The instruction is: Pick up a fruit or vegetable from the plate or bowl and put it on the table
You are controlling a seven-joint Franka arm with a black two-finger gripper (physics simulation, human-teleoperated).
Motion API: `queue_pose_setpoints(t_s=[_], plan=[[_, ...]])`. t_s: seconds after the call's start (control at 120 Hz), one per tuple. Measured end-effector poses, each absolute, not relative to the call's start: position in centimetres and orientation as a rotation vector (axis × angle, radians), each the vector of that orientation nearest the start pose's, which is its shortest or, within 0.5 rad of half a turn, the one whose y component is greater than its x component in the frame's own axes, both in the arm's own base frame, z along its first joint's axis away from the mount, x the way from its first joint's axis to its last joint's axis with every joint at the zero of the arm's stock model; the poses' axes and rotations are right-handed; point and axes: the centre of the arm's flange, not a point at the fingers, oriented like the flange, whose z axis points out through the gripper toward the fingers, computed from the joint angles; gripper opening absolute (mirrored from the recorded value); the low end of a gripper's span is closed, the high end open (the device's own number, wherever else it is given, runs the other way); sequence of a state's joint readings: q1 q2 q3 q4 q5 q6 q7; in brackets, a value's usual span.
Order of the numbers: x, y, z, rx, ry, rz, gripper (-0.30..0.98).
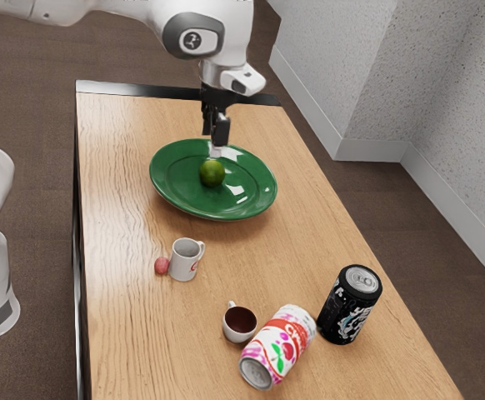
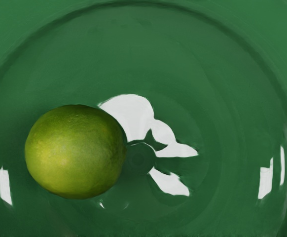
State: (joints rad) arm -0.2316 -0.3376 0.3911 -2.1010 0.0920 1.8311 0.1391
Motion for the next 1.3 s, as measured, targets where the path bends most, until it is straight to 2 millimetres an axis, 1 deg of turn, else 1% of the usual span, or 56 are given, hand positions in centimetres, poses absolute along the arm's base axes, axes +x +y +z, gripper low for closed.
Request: queue_pose_setpoints(t_s=[0.075, 0.167, 0.242, 0.292, 0.367, 0.45, 0.642, 0.833, 0.983, 1.3], plan=[[45.4, 10.4, 54.8, -3.163, 0.019, -0.097, 0.69], [45.2, 11.7, 54.4, -3.154, -0.013, -0.108, 0.69], [44.9, 12.9, 53.7, -3.154, -0.046, -0.102, 0.69], [44.8, 13.3, 52.9, -3.154, -0.057, -0.090, 0.69], [44.8, 13.3, 51.8, -3.152, -0.059, -0.071, 0.69], [45.3, 12.9, 50.8, -3.144, -0.048, -0.056, 0.69], [46.7, 11.8, 49.3, -3.128, -0.017, -0.039, 0.69], [46.9, 12.5, 49.3, -3.123, -0.041, -0.057, 0.69], [47.4, 13.7, 49.1, -3.116, -0.077, -0.055, 0.69], [48.8, 13.0, 46.9, -3.104, -0.067, -0.020, 0.69]])
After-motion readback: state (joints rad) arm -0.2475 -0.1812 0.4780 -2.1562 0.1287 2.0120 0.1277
